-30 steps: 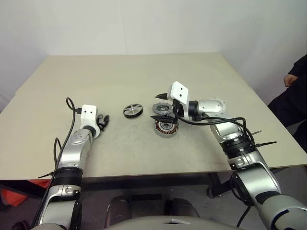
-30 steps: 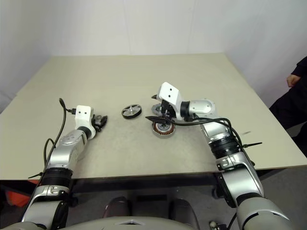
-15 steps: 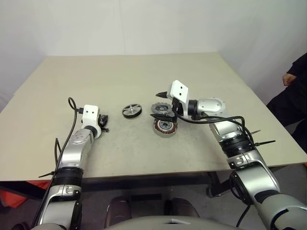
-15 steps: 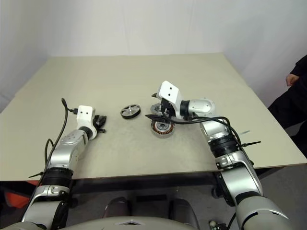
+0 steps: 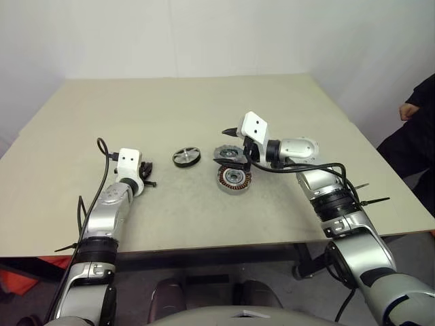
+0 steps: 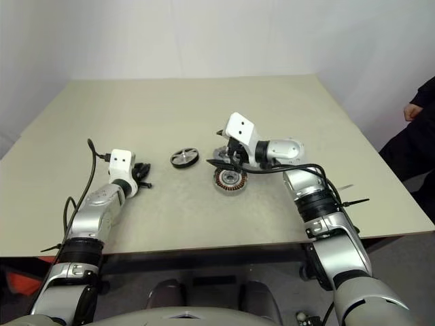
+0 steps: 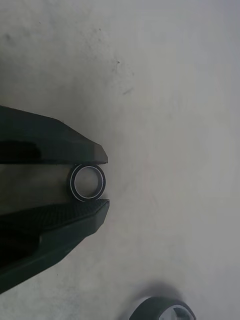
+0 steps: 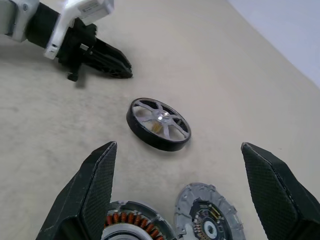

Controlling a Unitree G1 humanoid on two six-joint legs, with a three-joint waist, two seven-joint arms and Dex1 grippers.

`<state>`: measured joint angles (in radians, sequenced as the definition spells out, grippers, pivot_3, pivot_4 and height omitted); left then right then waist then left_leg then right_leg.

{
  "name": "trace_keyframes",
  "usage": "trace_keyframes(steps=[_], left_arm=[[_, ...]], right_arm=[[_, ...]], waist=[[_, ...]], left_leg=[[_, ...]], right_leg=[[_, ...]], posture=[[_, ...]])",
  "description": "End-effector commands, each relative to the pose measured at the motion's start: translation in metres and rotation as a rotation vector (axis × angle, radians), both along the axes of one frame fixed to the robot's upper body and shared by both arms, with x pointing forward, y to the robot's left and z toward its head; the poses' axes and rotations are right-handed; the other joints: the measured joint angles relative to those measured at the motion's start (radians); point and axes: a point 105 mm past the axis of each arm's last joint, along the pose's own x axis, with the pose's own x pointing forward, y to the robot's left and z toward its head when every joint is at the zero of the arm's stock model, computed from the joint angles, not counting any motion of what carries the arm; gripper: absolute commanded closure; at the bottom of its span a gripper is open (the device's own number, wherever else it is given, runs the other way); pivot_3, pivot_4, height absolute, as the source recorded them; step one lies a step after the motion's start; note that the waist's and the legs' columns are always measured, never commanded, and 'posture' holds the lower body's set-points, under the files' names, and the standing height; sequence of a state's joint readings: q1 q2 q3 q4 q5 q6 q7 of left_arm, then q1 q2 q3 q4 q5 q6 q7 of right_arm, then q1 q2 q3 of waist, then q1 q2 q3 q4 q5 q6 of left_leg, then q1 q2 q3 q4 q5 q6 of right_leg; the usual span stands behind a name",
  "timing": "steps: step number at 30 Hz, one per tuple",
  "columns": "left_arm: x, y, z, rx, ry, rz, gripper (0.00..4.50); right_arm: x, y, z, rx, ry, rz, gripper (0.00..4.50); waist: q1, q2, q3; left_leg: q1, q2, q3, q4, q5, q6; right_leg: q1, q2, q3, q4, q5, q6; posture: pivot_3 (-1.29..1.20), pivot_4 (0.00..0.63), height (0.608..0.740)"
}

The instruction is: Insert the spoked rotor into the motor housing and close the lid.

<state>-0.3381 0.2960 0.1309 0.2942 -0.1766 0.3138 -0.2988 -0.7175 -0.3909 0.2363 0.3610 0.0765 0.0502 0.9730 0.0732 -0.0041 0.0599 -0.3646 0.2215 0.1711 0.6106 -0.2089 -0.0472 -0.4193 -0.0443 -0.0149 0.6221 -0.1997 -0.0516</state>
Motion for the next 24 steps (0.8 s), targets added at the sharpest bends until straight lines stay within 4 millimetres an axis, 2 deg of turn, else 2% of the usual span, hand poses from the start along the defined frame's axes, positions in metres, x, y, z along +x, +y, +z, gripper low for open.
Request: trace_keyframes(steps=[1,4,8,11,18,24], left_arm=[[0.001,-0.031,0.052,-0.098,-0.190,-0.187,3.81],[-0.002,-0.044,0.065,-0.096,-0.218,-0.287,3.81],[-0.010,-0.071,0.082,-0.132,-0.233,-0.494,3.81],[-0.017,-0.092,0.086,-0.123,-0.212,-0.652,3.81],[-0.009,-0.130,0.086,-0.079,-0.187,-0.822,3.81],[-0.006,-0.164,0.078,-0.067,-0.156,-0.939,3.81]], right_arm=[[0.015,-0.011,0.016,-0.007,-0.085,-0.080,0.00],[0.027,-0.024,0.015,-0.020,-0.088,-0.162,0.00],[0.046,-0.057,0.012,-0.071,-0.093,-0.332,0.00],[0.058,-0.087,0.002,-0.176,-0.106,-0.469,0.00],[0.049,-0.130,-0.014,-0.284,-0.080,-0.546,0.00],[0.039,-0.140,-0.019,-0.303,-0.065,-0.549,0.00]], waist=[[0.004,0.000,0.000],[0.007,0.000,0.000],[0.007,0.001,0.001],[0.008,0.001,0.002],[0.009,0.003,0.003],[0.009,0.004,0.003]], left_leg=[[-0.001,0.000,0.000,0.000,0.000,0.000],[-0.003,0.000,0.000,0.000,0.000,-0.001],[-0.003,0.000,0.000,0.000,0.001,-0.001],[-0.002,-0.001,0.000,0.000,0.001,-0.001],[-0.002,-0.001,0.000,-0.001,0.001,-0.002],[-0.002,-0.002,0.000,-0.001,0.001,-0.001]], right_leg=[[0.000,0.000,0.000,0.000,0.000,0.000],[-0.001,-0.001,-0.001,-0.001,0.000,0.000],[-0.001,-0.001,-0.001,-0.001,0.000,0.000],[-0.001,-0.001,-0.001,-0.001,0.000,0.000],[-0.001,-0.001,-0.001,0.000,0.000,0.000],[-0.001,-0.001,-0.001,-0.001,0.000,0.000]], posture=[[0.00,0.000,0.740],[0.00,0.000,0.740],[0.00,0.000,0.740],[0.00,0.000,0.740],[0.00,0.000,0.740],[0.00,0.000,0.740]])
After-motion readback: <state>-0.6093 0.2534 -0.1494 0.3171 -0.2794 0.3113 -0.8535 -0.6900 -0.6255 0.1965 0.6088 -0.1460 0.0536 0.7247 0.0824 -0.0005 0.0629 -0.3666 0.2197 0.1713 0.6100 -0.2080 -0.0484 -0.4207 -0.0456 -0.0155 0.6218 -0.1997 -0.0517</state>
